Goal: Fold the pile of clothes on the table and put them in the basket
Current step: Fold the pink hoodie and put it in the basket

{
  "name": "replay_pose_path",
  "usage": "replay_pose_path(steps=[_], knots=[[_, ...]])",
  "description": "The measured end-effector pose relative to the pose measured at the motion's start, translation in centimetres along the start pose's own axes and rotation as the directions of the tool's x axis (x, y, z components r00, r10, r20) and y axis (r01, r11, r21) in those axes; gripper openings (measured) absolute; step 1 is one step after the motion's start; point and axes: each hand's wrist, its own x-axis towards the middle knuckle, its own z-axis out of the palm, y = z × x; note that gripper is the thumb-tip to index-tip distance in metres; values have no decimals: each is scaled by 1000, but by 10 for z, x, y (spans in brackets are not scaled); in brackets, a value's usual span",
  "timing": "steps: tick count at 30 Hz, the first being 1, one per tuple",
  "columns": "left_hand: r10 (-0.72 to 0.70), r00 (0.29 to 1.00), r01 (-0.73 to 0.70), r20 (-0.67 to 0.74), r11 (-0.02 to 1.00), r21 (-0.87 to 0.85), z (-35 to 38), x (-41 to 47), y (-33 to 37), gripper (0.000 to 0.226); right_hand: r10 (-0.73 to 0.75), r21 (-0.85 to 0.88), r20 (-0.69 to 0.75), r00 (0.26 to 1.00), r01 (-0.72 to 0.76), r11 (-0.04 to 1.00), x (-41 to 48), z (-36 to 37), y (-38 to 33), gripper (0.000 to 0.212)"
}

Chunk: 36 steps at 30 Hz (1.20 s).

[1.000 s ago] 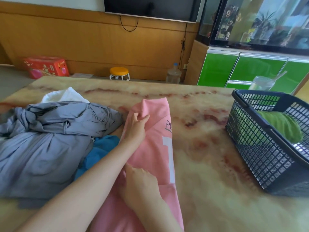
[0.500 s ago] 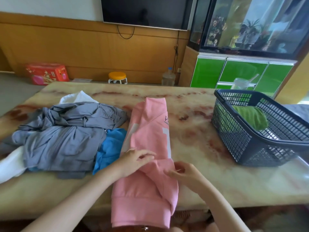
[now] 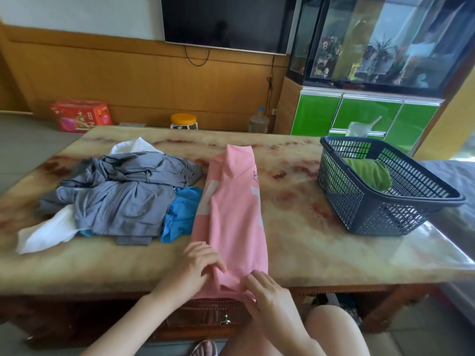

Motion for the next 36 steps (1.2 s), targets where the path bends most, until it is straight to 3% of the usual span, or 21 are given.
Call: replay_pose_path(steps=[2, 6, 9, 12, 15, 20, 28, 34, 36], knots=[[-42, 998, 41, -51, 999, -27, 7, -16, -2, 43, 31, -41, 1, 1000, -31, 999, -6, 9, -1, 14], [-109, 987, 97, -121, 990, -102, 10, -26, -3, 39, 217, -142, 20, 976, -212, 967, -10, 11, 9, 46], [-152, 978, 129, -140, 979, -161, 11, -23, -4, 38, 302, -29, 55, 952, -301, 953, -9, 12, 14, 34], [-175, 970, 145, -170, 974, -173, 9, -23, -3, 38, 315, 104, -1, 949, -313, 944, -10, 14, 7, 19], [-191, 957, 150, -219, 971, -188, 4, -26, -3, 32, 325, 210, -36, 945, -311, 927, -12, 16, 2, 20], [-196, 963, 170, -186, 974, -148, 10, -38, -11, 40, 394, 288, 67, 917, -396, 872, -10, 23, -2, 35], [-185, 949, 141, -256, 973, -181, 11, -38, -10, 33, 329, 368, 92, 940, -339, 866, -15, 16, 3, 42], [-160, 980, 145, -120, 982, -123, 12, -46, -20, 43, 293, 298, 199, 935, -343, 891, -7, 17, 12, 35], [-150, 989, 149, -2, 979, -140, 0, -48, -18, 53, 243, 297, 221, 945, -302, 906, -5, 7, 20, 37]])
